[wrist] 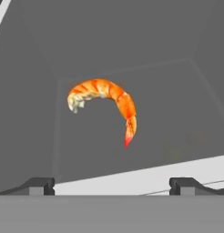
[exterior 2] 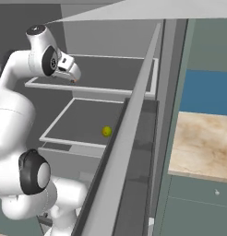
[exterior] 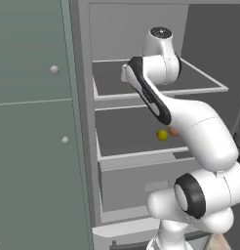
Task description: Open the fridge, remove the pear, onion, and shrimp, and place them on any counter.
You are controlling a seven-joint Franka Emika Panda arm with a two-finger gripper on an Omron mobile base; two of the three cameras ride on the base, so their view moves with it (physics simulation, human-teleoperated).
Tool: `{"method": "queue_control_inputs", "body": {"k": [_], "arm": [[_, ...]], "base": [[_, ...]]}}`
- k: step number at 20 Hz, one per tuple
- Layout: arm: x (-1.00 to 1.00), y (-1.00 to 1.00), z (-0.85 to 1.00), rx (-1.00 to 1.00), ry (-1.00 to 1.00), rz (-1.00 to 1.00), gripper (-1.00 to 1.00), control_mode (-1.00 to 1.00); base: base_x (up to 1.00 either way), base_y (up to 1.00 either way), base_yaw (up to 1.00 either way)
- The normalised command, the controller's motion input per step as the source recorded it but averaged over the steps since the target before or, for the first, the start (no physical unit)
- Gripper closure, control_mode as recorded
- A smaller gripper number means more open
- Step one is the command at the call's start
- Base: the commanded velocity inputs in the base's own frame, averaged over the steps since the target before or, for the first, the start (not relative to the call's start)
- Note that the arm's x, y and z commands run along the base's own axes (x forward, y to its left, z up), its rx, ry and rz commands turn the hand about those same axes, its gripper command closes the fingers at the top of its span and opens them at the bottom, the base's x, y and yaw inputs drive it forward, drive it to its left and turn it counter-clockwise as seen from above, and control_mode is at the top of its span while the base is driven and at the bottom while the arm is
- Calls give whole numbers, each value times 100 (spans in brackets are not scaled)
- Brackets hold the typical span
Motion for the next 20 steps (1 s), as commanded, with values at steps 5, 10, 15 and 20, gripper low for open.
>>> {"method": "queue_control_inputs", "body": {"k": [5,10,15,20], "arm": [[3,0,-29,0,0,-1,-100,-100],[34,0,-5,0,0,-3,-100,-100],[38,0,0,0,0,-3,-100,-100],[32,0,0,0,1,-1,-100,-100]], "base": [[0,0,0],[0,0,0],[0,0,0],[0,0,0]]}}
